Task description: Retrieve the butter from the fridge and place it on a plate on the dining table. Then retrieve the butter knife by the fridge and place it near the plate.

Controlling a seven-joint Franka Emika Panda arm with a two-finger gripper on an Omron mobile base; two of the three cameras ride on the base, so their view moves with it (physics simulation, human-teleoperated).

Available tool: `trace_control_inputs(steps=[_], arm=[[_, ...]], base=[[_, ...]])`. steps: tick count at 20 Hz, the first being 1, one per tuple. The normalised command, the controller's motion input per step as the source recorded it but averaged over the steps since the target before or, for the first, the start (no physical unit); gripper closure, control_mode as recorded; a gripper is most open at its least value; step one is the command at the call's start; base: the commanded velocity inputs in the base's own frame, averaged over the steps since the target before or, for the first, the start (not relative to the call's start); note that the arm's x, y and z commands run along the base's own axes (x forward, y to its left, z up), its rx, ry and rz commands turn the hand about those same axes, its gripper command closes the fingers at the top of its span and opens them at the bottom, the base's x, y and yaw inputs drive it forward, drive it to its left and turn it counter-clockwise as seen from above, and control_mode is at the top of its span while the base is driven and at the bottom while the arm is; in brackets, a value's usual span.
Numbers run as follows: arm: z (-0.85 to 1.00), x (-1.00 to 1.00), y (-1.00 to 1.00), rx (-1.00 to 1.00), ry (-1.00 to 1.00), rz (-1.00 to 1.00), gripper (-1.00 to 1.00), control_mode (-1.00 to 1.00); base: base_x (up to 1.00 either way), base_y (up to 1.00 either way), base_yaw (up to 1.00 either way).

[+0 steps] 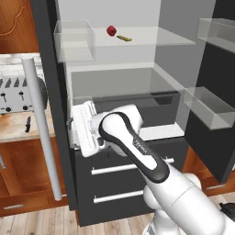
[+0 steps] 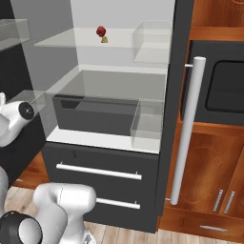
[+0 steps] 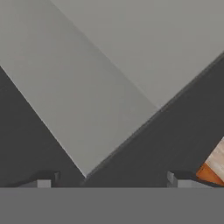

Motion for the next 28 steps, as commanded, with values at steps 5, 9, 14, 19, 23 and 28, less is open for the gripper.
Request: trace_control_inputs(steps=[5,9,14,19,23,28], arm=[[-0.01,-0.01,0.06,-0.22,0.17,-0.05,-1.00,-1.00],[0.00,-0.13,-0.57,-0.31,0.06,-0.04,-1.00,-1.00],[0.00,-0.13,-0.99,-0.26,-0.02,0.11,-1.00,-1.00],[0.00,-0.07,-0.93,-0.26,-0.21,0.52,-1.00,-1.00],[-0.06,-0.18,-0.92,-0.44,-0.25,0.49,-1.00,-1.00],[-0.47,-0.24,-1.00,-0.48,-0.29,0.34,-1.00,-1.00]], base=[[0.00,0.00,0.00],[0.00,0.00,0.00],[0.00,0.00,0.00],[0.00,0.00,0.00],[0.00,0.00,0.00],[0.00,0.00,0.00]])
